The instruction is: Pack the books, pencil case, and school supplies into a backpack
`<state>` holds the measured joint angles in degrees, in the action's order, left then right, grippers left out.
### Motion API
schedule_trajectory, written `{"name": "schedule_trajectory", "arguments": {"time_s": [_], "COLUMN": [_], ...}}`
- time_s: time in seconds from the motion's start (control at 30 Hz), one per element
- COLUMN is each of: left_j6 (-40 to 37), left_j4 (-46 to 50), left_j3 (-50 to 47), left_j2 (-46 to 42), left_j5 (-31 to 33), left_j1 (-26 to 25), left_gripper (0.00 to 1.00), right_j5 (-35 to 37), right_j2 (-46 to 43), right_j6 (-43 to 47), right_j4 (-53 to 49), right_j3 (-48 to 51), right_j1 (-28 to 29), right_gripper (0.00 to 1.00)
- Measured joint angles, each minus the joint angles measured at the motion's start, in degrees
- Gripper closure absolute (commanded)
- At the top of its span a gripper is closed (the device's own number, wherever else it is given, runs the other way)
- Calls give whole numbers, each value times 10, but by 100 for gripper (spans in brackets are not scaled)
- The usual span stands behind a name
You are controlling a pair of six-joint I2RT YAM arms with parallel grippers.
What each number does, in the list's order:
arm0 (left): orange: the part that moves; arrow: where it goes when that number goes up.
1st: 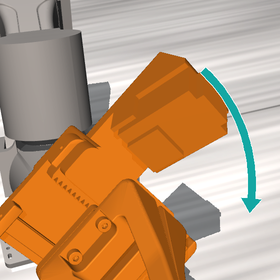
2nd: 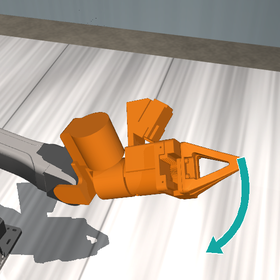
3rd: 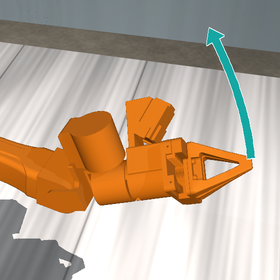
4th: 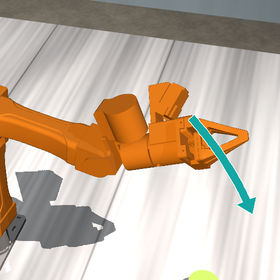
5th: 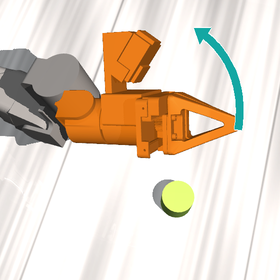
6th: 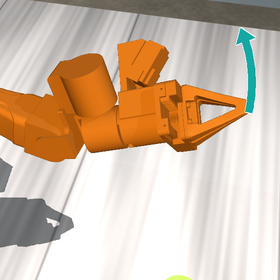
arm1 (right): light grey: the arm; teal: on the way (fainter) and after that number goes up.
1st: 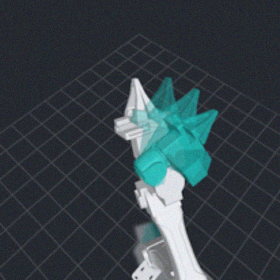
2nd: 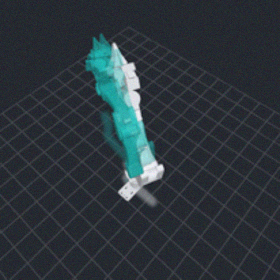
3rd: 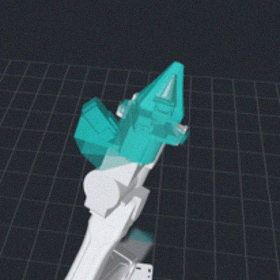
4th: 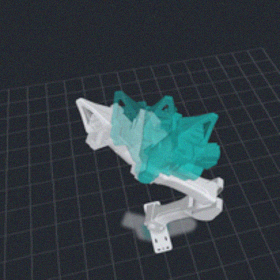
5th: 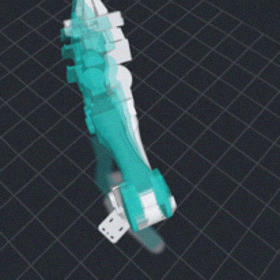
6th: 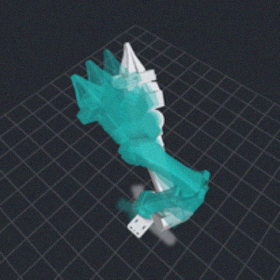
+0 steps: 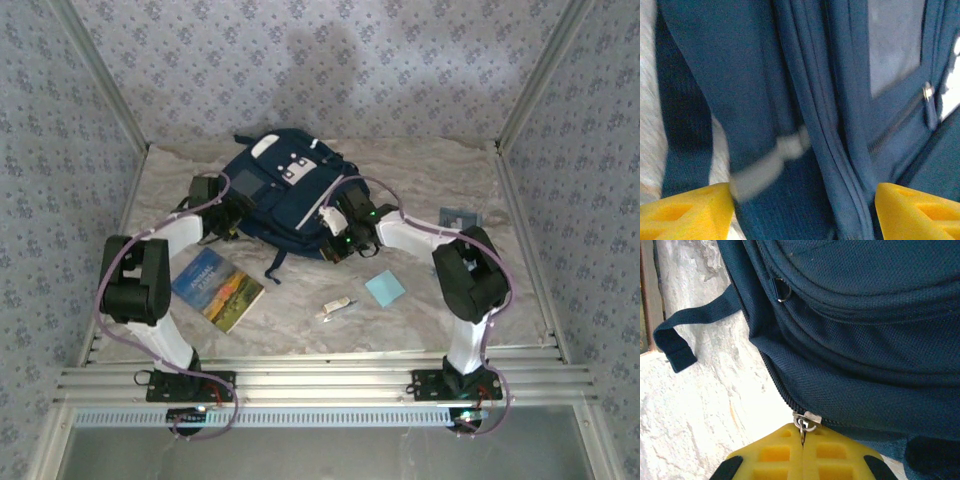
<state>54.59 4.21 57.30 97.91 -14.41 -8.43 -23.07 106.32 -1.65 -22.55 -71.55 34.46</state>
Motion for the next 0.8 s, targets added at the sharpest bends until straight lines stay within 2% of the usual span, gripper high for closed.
{"name": "schedule_trajectory", "arguments": {"time_s": [0.1, 0.3, 0.5, 0.8], "left_j6": [52, 176, 246, 307], "left_j4": [-9, -45, -42, -43], "left_j3": [-58, -131, -133, -133], "left_j2": [-58, -145, -133, -74], "left_j5": [-1, 32, 77, 115], "left_j1": [-36, -129, -162, -187], "left_gripper": [22, 29, 35, 53], "right_j5": [-7, -15, -19, -19], "right_j2": [10, 28, 37, 37], "right_j6": [-26, -76, -100, -107], "right_j4": [5, 36, 50, 50], "right_j3": [-3, -4, -14, -18], "right_j1": [5, 23, 37, 42], "right_gripper": [100, 100, 100, 100]}}
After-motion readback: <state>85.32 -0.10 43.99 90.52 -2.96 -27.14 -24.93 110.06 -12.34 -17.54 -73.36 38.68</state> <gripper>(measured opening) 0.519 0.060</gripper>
